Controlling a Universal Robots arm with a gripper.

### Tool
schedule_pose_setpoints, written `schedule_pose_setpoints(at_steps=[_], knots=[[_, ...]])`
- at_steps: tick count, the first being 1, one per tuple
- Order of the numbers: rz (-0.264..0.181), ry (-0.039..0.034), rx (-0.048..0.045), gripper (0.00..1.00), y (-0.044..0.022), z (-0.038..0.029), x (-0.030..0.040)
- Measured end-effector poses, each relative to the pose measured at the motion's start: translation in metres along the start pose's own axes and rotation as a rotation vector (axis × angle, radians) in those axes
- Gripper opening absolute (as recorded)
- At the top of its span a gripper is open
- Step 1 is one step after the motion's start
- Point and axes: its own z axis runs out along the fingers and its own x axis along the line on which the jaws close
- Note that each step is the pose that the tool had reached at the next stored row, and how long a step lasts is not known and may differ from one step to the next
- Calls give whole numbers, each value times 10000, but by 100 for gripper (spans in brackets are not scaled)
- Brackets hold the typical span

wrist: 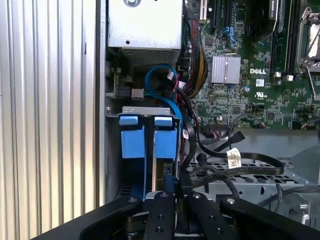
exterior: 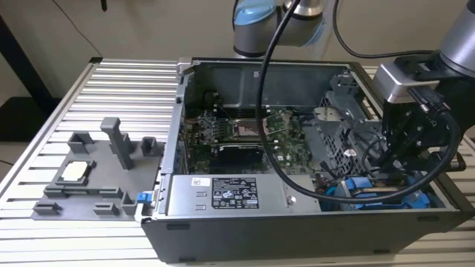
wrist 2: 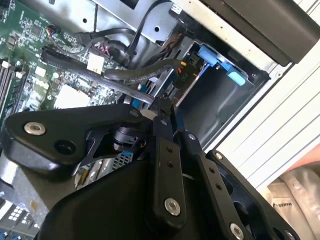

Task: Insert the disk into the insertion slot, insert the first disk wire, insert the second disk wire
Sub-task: 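Insert the second disk wire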

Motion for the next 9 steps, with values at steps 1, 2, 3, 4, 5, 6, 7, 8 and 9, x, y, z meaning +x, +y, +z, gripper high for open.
schedule_pose_setpoints(at_steps=[1, 2, 3, 4, 5, 6, 7, 8, 9], knots=[[1, -1, 0, 16, 0, 5, 3], [3, -1, 4, 16, 0, 11, 4], [6, 0, 11, 16, 0, 19, 6], [11, 1, 21, 16, 0, 27, 8], [19, 2, 27, 16, 0, 34, 9], [36, 5, 34, 16, 1, 44, 10], [54, 8, 39, 16, 1, 52, 12], [76, 12, 45, 16, 1, 61, 14], [102, 12, 52, 16, 2, 71, 15]])
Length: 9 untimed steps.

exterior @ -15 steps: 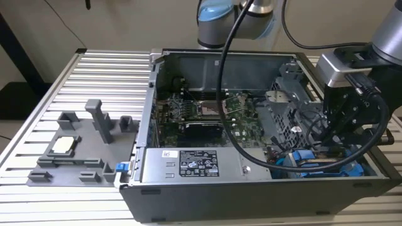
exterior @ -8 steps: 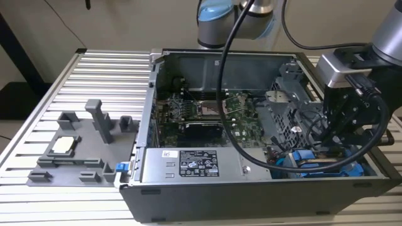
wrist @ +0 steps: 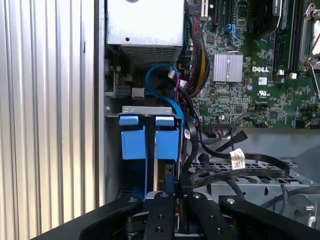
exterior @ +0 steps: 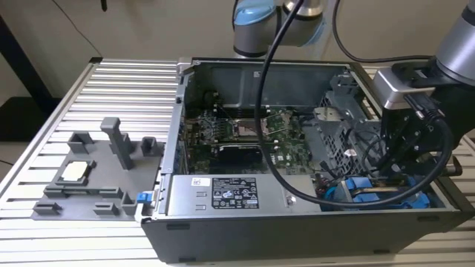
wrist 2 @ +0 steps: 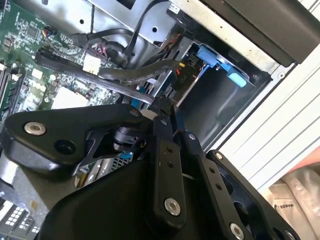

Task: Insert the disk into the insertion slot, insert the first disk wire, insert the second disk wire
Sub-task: 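Insert the second disk wire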

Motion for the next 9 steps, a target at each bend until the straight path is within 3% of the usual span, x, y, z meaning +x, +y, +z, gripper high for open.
schedule_pose_setpoints(at_steps=[9], knots=[[241, 9, 15, 16, -47, 45, 5]])
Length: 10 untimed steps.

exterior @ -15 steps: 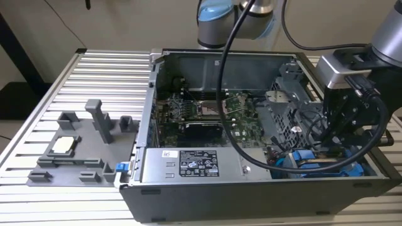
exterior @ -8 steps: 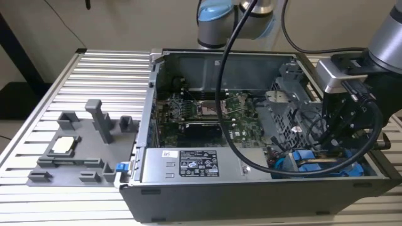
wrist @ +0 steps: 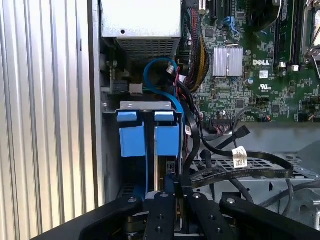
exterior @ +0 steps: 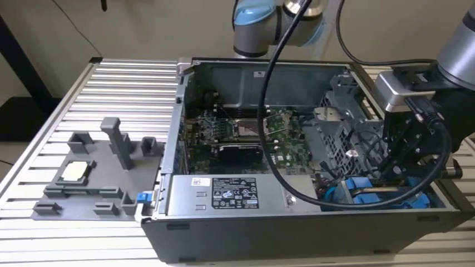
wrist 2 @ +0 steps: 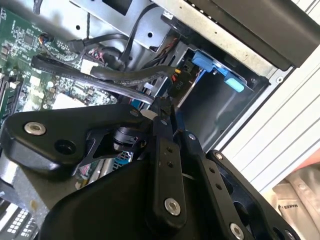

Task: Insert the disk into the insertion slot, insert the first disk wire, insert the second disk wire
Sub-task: 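Insert the second disk wire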

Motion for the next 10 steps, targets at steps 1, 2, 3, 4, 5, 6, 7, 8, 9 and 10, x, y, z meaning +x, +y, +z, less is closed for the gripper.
schedule_pose_setpoints(at_steps=[1, 2, 3, 4, 5, 6, 7, 8, 9, 10], knots=[[16, -2, 0, 16, 0, 5, 1], [35, 0, 1, 16, 0, 8, 1], [52, 1, 1, 16, -1, 12, 1], [66, 0, 2, 16, -1, 15, 1], [80, 2, 2, 16, -1, 19, 1], [93, 3, 2, 16, -1, 24, 1], [104, 3, 3, 16, -1, 28, 1], [114, 2, 3, 16, -1, 34, 2], [122, 2, 3, 16, -2, 39, 2], [128, 3, 3, 16, -3, 43, 2]])
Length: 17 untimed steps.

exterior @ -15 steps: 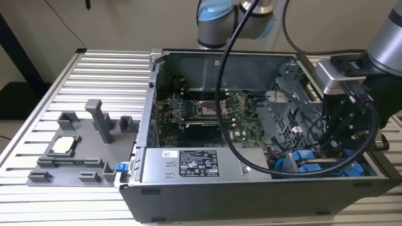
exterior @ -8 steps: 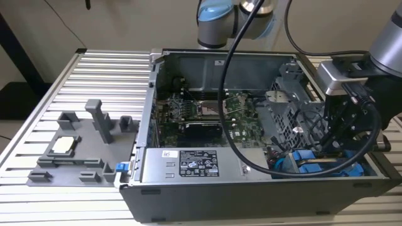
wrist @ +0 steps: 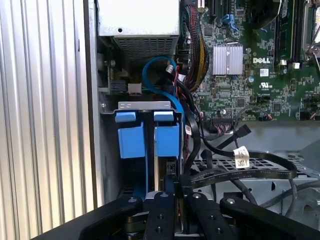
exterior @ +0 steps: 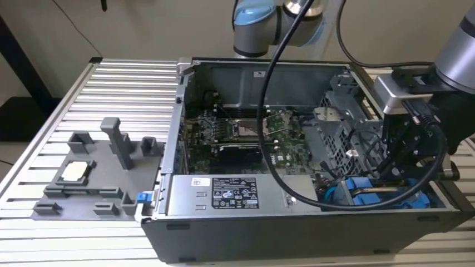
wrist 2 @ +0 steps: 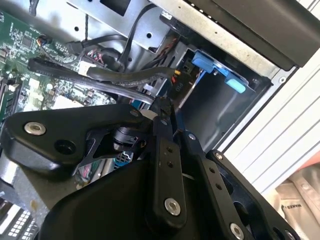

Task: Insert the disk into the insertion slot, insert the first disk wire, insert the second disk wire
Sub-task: 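Insert the second disk wire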

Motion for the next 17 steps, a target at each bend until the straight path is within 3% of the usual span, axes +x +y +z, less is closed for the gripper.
schedule_pose_setpoints(at_steps=[9, 17], knots=[[30, -63, -1, 16, -13, 29, 0], [228, -57, 5, 16, -17, 59, 6]])
